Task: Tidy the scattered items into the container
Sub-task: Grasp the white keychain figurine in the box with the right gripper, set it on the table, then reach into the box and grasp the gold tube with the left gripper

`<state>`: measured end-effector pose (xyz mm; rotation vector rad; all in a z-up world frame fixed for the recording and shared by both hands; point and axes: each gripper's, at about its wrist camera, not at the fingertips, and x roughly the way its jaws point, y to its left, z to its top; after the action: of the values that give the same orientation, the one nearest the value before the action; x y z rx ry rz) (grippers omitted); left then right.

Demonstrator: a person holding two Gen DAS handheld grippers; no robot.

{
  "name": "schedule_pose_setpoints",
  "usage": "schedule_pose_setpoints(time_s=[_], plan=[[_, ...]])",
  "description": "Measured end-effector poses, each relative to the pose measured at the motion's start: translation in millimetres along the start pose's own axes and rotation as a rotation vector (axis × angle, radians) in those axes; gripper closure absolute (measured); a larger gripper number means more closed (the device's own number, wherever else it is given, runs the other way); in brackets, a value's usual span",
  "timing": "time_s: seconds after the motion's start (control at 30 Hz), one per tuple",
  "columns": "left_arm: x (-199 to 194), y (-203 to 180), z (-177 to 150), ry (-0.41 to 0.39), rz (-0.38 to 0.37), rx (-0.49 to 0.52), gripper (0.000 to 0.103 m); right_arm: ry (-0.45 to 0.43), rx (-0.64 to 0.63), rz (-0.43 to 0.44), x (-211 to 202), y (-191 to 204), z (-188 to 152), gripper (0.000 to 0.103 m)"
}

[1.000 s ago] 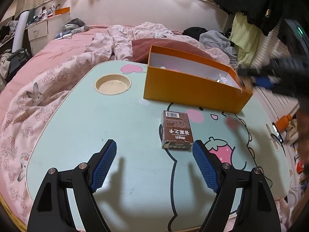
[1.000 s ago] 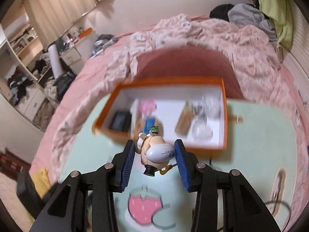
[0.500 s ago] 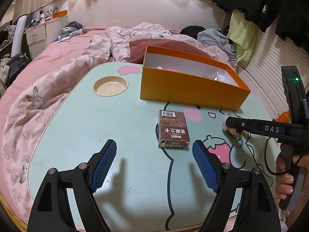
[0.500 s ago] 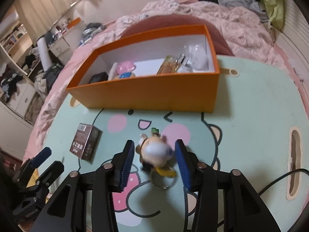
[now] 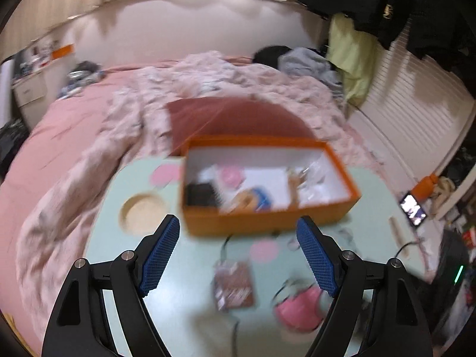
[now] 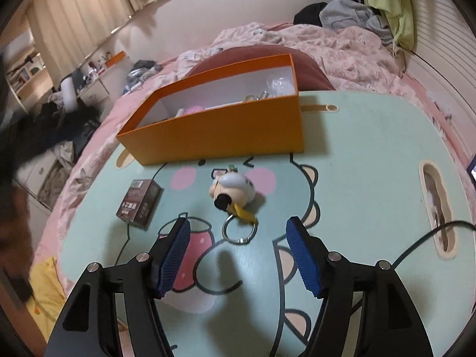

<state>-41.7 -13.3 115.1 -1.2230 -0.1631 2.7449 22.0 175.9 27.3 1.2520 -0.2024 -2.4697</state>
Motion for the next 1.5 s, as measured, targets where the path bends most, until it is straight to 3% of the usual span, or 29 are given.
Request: schedule_pose_setpoints(time_s=[0.1,0.17,0.2,0.23,0.37,0.4,0.5,0.6,0.7,0.93,1.0,1.1,1.13,1.3,1.5], plan=[[30.9,-19.0,29.1,0.098,-0.03,0.039,0.023,-0.005,0.012,0.002,-1.4,-1.6,-0.5,0.036],[63.2,-38.0,42.9,0.181,-0.015,0.093,0.029,-0.011,0.022,0.006,-3.6,-3.8,-0.4,0.037],[78.2,-45.5,47.2,0.218,-0.009,0.115,0.039,-0.012,0.026,0.007,-4.1,-4.5,-0.9,0.037],[93.4,-51.7,49.8,0.253,-0.006,0.131,0.044,-0.011,0.027,0.008,-4.3,-4.8,-1.8,0.037],[147.6,-62.6,51.1,0.376,0.001,0.121,0.049,0.006,0.031,0.016,-0.7,-7.2,-3.4,0.037],[157.3,-64.4,50.6,0.397,0.007,0.111,0.059,0.009,0.03,0.016,-0.2,-7.2,-4.1,0.037],[173.2,-69.0,47.3,0.426,0.0,0.108,0.062,0.011,0.029,0.018,0.4,-7.3,-4.6,0.037],[176.7,-69.5,48.7,0.404,0.016,0.096,0.062,0.019,0.028,0.026,1.9,-7.8,-4.7,0.037],[179.2,-69.5,47.8,0.409,-0.02,0.068,0.062,0.028,0.034,0.027,4.0,-8.1,-6.3,0.037],[182.8,-68.6,45.4,0.477,-0.091,0.021,0.062,0.033,0.044,0.032,2.9,-8.3,-5.5,0.037],[181.8,-77.6,42.5,0.459,-0.039,0.088,0.062,0.033,0.045,0.032,2.2,-7.9,-5.6,0.037],[187.1,-77.1,40.0,0.429,0.068,0.123,0.075,0.032,0.044,0.026,2.4,-8.4,-5.7,0.037],[187.3,-75.6,40.6,0.413,0.077,0.124,0.076,0.031,0.045,0.024,1.9,-8.8,-6.1,0.037],[177.2,-71.3,35.3,0.39,0.033,0.131,0.085,0.03,0.051,0.022,2.0,-9.6,-5.6,0.037],[116.3,-57.3,55.2,0.245,-0.064,0.101,0.085,0.029,0.05,0.02,1.7,-9.5,-6.9,0.037]])
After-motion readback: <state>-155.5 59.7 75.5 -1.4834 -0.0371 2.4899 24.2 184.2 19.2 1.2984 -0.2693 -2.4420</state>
